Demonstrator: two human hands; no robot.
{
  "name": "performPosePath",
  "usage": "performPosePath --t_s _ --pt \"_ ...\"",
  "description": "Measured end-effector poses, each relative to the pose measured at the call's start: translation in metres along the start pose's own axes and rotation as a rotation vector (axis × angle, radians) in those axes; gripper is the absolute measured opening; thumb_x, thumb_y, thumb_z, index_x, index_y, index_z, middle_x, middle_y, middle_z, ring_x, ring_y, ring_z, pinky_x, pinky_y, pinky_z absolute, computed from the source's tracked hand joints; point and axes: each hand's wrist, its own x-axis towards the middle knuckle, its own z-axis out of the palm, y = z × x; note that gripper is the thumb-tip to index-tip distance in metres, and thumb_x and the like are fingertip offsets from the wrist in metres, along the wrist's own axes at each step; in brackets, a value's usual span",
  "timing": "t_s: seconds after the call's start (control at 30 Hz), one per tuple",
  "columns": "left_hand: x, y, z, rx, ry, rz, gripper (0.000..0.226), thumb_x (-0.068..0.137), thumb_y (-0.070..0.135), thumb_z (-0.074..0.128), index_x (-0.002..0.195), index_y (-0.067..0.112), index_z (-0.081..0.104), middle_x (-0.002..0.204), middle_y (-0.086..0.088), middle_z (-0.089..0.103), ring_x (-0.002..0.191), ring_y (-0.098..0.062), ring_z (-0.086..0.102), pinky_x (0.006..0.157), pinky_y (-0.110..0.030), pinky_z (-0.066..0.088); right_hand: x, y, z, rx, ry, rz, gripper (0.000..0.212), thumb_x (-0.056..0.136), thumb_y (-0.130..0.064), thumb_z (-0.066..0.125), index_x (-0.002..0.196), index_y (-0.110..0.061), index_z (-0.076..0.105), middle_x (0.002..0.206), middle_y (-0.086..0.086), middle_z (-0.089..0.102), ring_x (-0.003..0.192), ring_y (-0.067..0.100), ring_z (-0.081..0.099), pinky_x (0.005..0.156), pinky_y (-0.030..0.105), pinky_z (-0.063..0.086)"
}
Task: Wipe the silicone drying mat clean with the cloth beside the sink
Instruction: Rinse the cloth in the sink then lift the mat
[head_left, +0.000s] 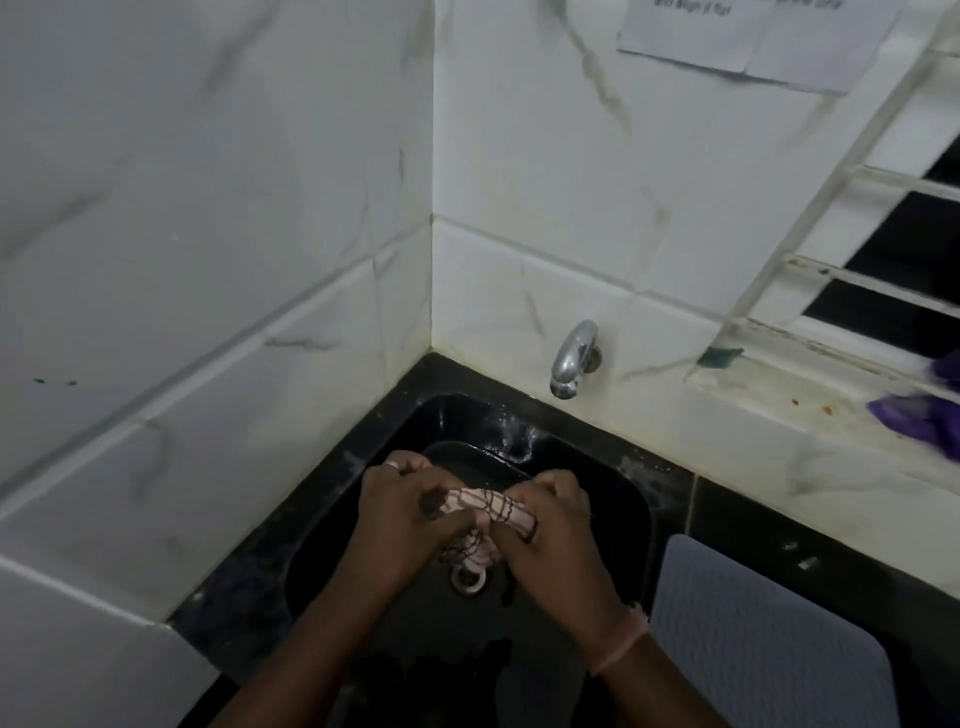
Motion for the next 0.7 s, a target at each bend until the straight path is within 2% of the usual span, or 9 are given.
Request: performPosePath --t_s 0.07,0.17,0.23,0.3,0.37,0.43,0.57,0.63,0.7 --pt "0.006 -0.013 -0.007 -0.096 -0.048 -0.072 0.023 0.073 0.044 0.087 0.090 0.035 0.074 0.105 0.008 0.065 0.103 0.001 0.062 0.085 -0.008 0.045 0.014 -0.007 -0.002 0.009 -0.063 0.011 0.015 0.085 -0.041 0.073 0.093 -0.030 0.066 0.121 -0.015 0.050 0.116 -0.003 0.048 0.094 0.016 0.043" --pt "0.011 -0.010 -0.015 -0.553 -0.240 -0.355 0.026 0.090 0.038 0.075 0.112 0.026 0.067 0.109 -0.001 0.075 0.101 -0.016 0.073 0.086 -0.035 0.060 0.033 -0.023 0.005 0.376 -0.143 0.192 0.013 0.089 -0.034 0.071 0.093 -0.023 0.065 0.094 0.002 0.070 0.086 0.012 0.069 0.078 0.042 0.058" --pt "0.017 -0.012 -0.011 -0.710 -0.280 -0.531 0.038 0.090 0.043 0.073 0.117 0.019 0.063 0.107 -0.009 0.077 0.099 -0.028 0.075 0.088 -0.049 0.060 0.047 -0.023 0.021 0.620 -0.072 0.365 0.008 0.094 -0.022 0.068 0.101 -0.019 0.066 0.097 0.009 0.074 0.088 0.018 0.072 0.080 0.043 0.059" --pt "0.026 -0.023 -0.003 -0.792 -0.344 -0.673 0.034 0.095 0.039 0.071 0.117 0.013 0.070 0.107 -0.015 0.077 0.101 -0.035 0.074 0.094 -0.057 0.057 0.062 -0.013 0.045 0.811 -0.015 0.528 0.015 0.098 -0.017 0.064 0.113 -0.021 0.065 0.109 0.011 0.075 0.099 0.024 0.073 0.086 0.043 0.059" --pt "0.036 -0.036 0.004 -0.829 -0.366 -0.806 0.031 0.103 0.034 0.060 0.113 0.009 0.075 0.107 -0.018 0.077 0.101 -0.036 0.074 0.094 -0.055 0.057 0.074 -0.006 0.064 0.868 0.048 0.658 0.021 0.099 -0.021 0.064 0.119 -0.017 0.064 0.110 0.011 0.076 0.101 0.025 0.074 0.086 0.042 0.060" --pt "0.048 -0.050 0.010 -0.790 -0.259 -0.833 0.031 0.106 0.026 0.053 0.112 0.005 0.074 0.100 -0.017 0.078 0.092 -0.031 0.077 0.081 -0.042 0.061 0.085 -0.001 0.076 0.913 -0.003 0.705 0.027 0.098 -0.019 0.065 0.123 -0.008 0.065 0.114 0.016 0.075 0.105 0.030 0.073 0.091 0.046 0.059" --pt "0.085 -0.079 0.025 -0.635 -0.032 -0.834 0.018 0.104 0.012 0.053 0.108 0.004 0.069 0.086 -0.009 0.079 0.080 -0.025 0.078 0.075 -0.042 0.063 0.107 0.005 0.088 1.034 -0.253 0.776 0.040 0.094 0.017 0.045 0.121 0.000 0.069 0.111 0.020 0.075 0.095 0.032 0.075 0.070 0.039 0.062" --pt "0.110 -0.093 0.032 -0.620 -0.014 -0.848 0.015 0.102 0.008 0.054 0.109 0.004 0.067 0.085 -0.010 0.079 0.079 -0.026 0.078 0.073 -0.042 0.063 0.127 0.021 0.100 1.042 -0.221 0.840 0.038 0.092 0.020 0.046 0.120 0.004 0.067 0.111 0.024 0.074 0.095 0.036 0.075 0.071 0.042 0.063" --pt "0.136 -0.105 0.039 -0.635 -0.017 -0.884 0.016 0.102 0.007 0.054 0.110 0.004 0.068 0.084 -0.011 0.079 0.077 -0.026 0.077 0.067 -0.036 0.062 0.155 0.044 0.115 1.001 -0.097 0.898 0.035 0.089 0.019 0.055 0.122 0.006 0.061 0.113 0.030 0.070 0.096 0.043 0.073 0.077 0.047 0.063"
